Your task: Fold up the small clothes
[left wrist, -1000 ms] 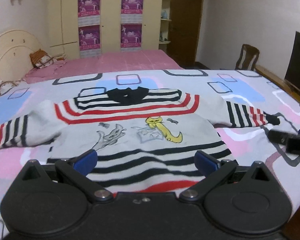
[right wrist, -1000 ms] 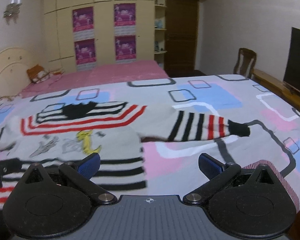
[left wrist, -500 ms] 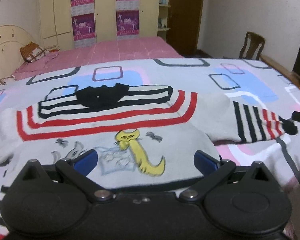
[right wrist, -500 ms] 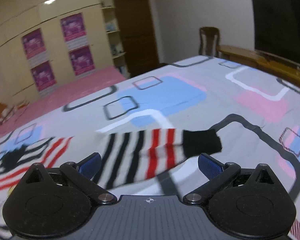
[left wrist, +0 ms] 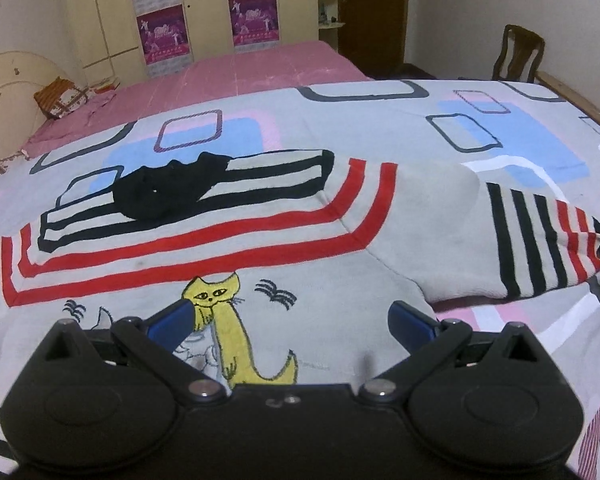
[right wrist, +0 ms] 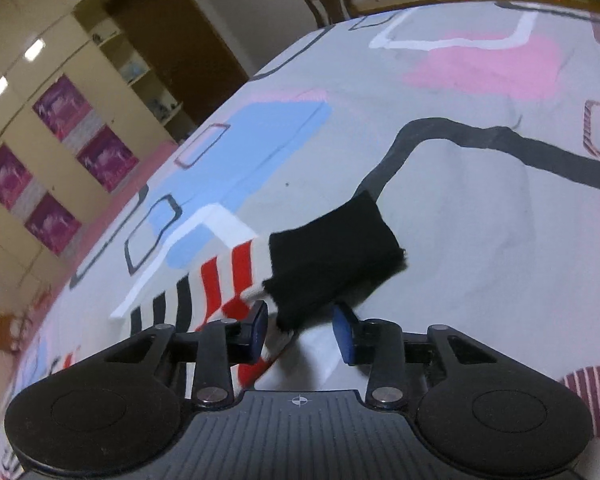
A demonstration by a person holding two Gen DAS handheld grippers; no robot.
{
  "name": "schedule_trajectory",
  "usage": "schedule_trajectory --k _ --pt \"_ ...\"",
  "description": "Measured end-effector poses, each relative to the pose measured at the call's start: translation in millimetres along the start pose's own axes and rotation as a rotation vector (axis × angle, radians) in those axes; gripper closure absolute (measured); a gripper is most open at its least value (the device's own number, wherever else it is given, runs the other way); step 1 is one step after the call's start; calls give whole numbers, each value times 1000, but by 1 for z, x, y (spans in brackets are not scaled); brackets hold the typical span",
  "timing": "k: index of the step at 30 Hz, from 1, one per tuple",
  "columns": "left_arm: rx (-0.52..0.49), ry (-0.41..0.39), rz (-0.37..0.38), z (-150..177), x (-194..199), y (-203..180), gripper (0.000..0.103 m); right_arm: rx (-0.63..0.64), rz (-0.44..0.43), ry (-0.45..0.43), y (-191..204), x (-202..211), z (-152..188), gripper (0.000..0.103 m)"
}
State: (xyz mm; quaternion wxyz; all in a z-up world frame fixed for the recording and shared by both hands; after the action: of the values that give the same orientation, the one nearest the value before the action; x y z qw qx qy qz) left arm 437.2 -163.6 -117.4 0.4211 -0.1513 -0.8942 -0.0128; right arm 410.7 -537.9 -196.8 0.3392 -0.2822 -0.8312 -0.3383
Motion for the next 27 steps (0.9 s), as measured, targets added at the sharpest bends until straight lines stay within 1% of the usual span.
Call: schedule_trajectory --k 2,3,4,5,9,10,11,12,14,15,16,18,20,23,24,25,27 --pt "9 -4 -2 -2 0 2 0 -26 -8 0 -3 -1 -5 67" --pt "14 -5 -4 -3 1 4 0 -26 -5 -4 -3 -1 -6 71" --pt "19 -6 -7 -4 2 6 0 -17 11 -8 -1 0 -7 77" --pt "27 -9 -8 -4 4 9 0 -5 17 -12 0 -1 -7 80" --pt "47 7 -17 -5 10 28 0 38 37 -28 5 0 -9 86" --pt "55 14 -17 -5 11 35 1 55 43 -34 7 3 -10 93" --pt "70 20 -16 -3 13 45 2 75 44 -40 12 2 -11 96" --pt "83 20 -15 -2 14 54 6 110 45 -56 21 3 -12 96" --pt "112 15 -15 2 19 73 13 189 19 -103 44 18 -12 96" --pt "128 13 -14 5 21 84 19 230 -13 -122 59 30 -10 96" --pt "142 13 -12 8 22 94 22 273 -46 -136 75 40 -5 96" --pt "172 12 -17 13 24 116 22 360 -107 -145 109 57 10 96" --pt "190 2 -34 17 27 136 20 446 -178 -131 145 74 34 96" --pt "214 -14 -33 23 37 168 13 582 -265 -105 198 97 84 96" --pt "224 -24 -33 25 43 180 6 628 -297 -89 216 105 105 96" --pt "229 -29 -33 28 47 189 4 667 -323 -75 230 110 123 96" --pt "247 -38 -43 36 57 212 4 746 -370 -51 258 116 154 96"
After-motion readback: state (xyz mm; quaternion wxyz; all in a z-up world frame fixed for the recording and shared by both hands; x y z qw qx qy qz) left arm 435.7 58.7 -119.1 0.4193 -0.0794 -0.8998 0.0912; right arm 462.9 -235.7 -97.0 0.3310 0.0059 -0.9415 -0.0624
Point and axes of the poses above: each gripper's, at about its wrist camera, not at the fingertips, and x roughly against the way its jaws point, y to its left, z to its underside, the point moved 4 cm from there along -x, roughly the way its jaws point, and after that the axes turned 13 degrees about z, right-handed, at the moved point
